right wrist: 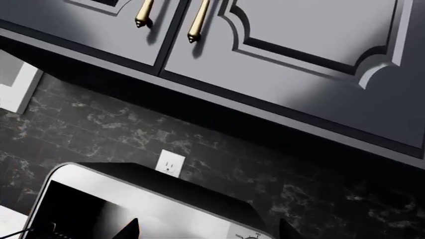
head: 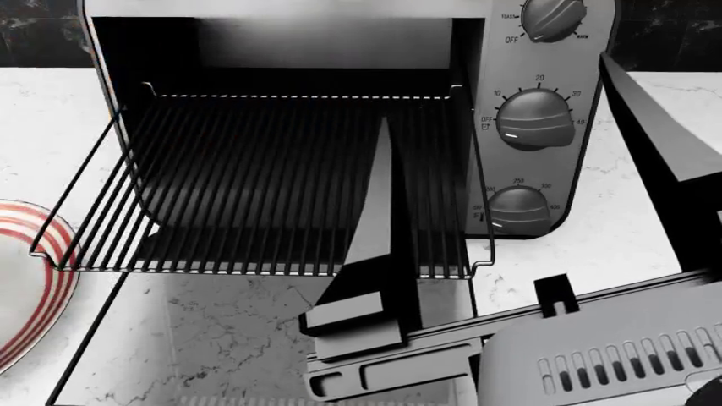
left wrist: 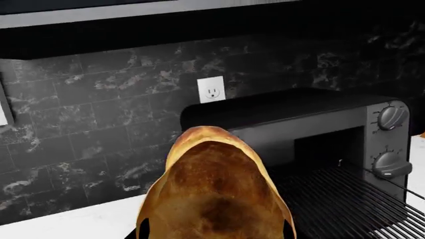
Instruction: Pick the bread from the rack and place it on the plate on the counter.
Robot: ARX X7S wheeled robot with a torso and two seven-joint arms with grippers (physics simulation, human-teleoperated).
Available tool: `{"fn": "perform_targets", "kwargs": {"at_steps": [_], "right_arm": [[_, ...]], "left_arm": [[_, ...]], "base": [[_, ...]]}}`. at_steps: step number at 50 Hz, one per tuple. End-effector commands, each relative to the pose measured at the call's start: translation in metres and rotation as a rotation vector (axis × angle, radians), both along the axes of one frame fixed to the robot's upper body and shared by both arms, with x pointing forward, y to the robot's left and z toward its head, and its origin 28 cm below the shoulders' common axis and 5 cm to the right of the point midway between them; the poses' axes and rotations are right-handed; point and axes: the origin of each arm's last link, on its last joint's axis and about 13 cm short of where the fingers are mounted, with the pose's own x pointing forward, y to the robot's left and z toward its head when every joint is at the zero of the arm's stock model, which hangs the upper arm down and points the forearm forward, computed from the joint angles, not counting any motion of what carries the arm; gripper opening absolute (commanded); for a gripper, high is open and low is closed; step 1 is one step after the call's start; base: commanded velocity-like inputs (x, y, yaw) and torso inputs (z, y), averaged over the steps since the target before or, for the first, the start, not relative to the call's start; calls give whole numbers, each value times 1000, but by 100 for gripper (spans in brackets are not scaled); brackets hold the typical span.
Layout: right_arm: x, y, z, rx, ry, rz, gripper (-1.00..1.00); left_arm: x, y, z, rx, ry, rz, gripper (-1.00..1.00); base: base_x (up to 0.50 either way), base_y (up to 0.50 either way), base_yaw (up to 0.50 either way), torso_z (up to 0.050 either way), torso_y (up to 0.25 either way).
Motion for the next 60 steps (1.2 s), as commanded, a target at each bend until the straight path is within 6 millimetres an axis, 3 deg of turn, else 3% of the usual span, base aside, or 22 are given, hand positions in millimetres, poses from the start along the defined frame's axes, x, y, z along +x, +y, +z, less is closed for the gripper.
{"fn": "perform_targets", "kwargs": {"at_steps": [1, 12, 42, 60], "right_arm": [[0, 0, -1, 0, 1, 2, 100], [-1, -1, -2, 2, 3, 1, 100], [-3, 0, 0, -3, -1, 4, 100], [-4, 1, -1, -5, 1, 5, 100]], "left_arm": [[-17, 14, -8, -30, -10, 120, -100], [-16, 19, -9, -42, -6, 189, -100], [28, 48, -6, -88, 62, 318, -100], [56, 49, 4, -71, 106, 333, -100]], "base": [[0, 0, 0, 0, 0], [0, 0, 0, 0, 0], [0, 0, 0, 0, 0], [0, 0, 0, 0, 0]]}}
